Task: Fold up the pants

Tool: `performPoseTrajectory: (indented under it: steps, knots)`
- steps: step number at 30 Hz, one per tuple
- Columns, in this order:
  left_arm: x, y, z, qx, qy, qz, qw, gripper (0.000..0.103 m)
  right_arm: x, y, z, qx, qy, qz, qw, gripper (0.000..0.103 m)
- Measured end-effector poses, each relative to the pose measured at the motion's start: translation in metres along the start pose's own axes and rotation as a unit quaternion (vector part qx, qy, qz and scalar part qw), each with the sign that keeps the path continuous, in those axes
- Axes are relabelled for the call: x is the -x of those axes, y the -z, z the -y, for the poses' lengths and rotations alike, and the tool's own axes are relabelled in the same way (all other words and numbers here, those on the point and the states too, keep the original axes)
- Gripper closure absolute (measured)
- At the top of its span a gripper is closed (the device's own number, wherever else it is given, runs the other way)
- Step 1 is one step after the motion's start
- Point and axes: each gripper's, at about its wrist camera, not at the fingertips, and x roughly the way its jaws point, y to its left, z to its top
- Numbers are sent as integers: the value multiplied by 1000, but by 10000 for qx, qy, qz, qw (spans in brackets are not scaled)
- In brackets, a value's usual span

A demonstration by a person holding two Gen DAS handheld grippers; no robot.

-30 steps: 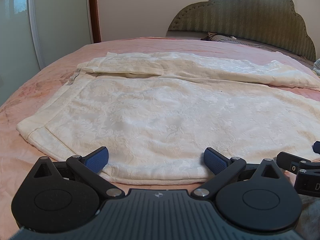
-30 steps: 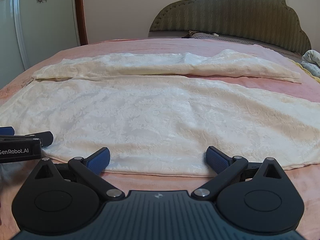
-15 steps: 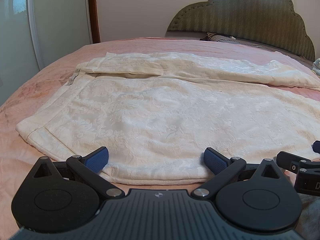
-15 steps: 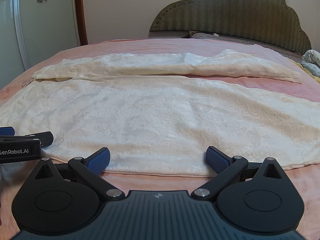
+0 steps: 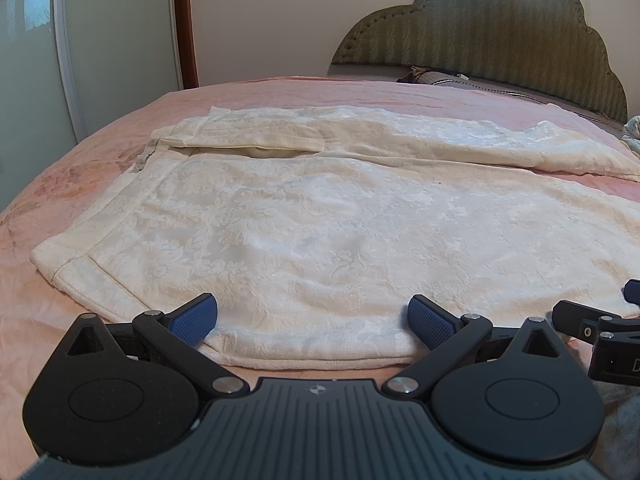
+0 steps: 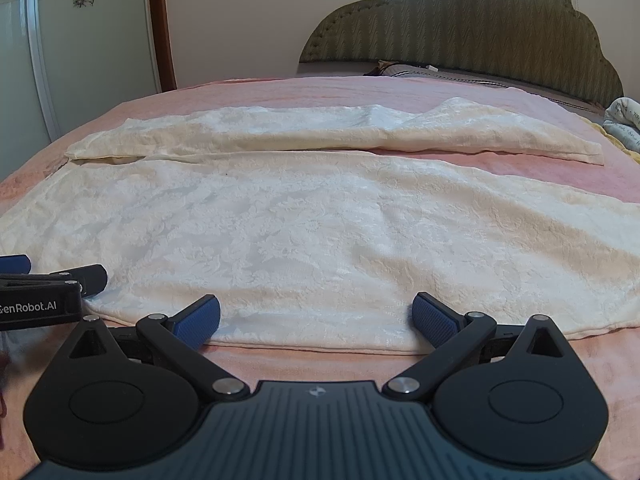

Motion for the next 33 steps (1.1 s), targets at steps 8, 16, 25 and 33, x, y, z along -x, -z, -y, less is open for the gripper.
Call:
performPoseTrajectory:
  steps: [8, 16, 25, 33]
  knots:
    - [7, -1, -2, 2, 62, 138, 9999, 1, 13, -13, 11, -304, -623, 84, 9976, 0]
    - [21, -38, -15, -88, 302, 364, 9988, 1, 7, -99, -13, 1132, -1489, 697, 9799, 0]
    - [-1, -92, -73, 391, 81, 396, 9984, 1, -129, -191, -44, 1994, -1539, 67, 9677, 0]
    - [-28, -119, -98, 474, -318, 422, 9975, 1, -252, -246, -59, 2083, -2031, -447, 9557, 8]
